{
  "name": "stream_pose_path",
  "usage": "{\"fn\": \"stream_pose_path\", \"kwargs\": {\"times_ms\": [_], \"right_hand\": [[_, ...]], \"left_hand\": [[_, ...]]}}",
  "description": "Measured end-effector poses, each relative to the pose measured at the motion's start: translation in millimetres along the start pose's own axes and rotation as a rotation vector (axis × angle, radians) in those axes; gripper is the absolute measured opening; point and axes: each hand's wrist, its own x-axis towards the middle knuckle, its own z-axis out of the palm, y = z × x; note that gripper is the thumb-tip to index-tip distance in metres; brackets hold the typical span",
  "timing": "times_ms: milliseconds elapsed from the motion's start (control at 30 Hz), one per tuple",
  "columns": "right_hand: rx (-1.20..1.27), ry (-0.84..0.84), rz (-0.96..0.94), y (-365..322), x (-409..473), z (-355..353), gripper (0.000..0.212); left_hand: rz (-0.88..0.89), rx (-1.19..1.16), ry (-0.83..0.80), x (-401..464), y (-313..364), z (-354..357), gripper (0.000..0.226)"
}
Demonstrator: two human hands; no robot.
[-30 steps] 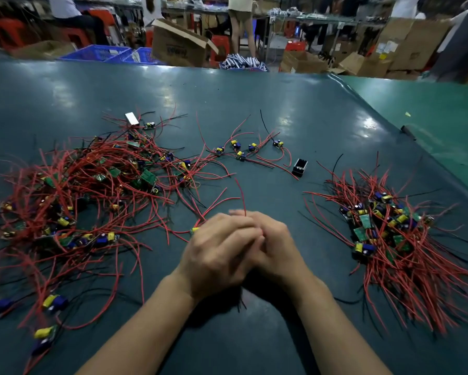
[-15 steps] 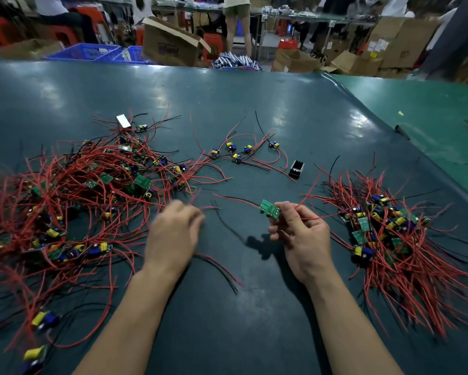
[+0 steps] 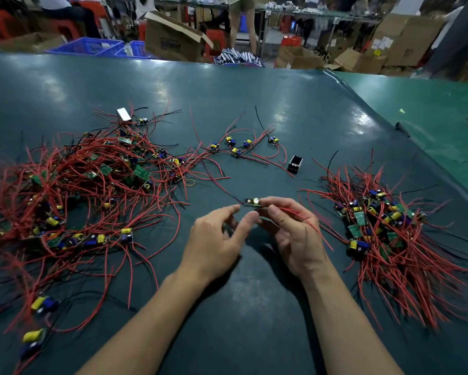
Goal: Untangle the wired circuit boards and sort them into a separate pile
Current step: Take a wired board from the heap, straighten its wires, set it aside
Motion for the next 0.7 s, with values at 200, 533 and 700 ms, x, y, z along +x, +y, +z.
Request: {"fn": "stream_pose_path", "kwargs": {"times_ms": [200,533,700], "right_hand": [[0.020,-0.104,0.074,4.0,-5.4,13.7,0.017],[-0.016,0.209,0.084,21.2,-3.8,28.4,0.011],[-0.195,0.182,0.031,20.9,-4.7,28.0,0.018]], "left_hand": [[-0.129,-0.542,-0.022,4.1,-9.0,-11.6,0.022],[-0.145,-0.661,-0.094,8.2,-9.9,-15.7,0.015],[-0.176,-0.634,-0.097,7.5,-10.3,-16.2,0.009]]}}
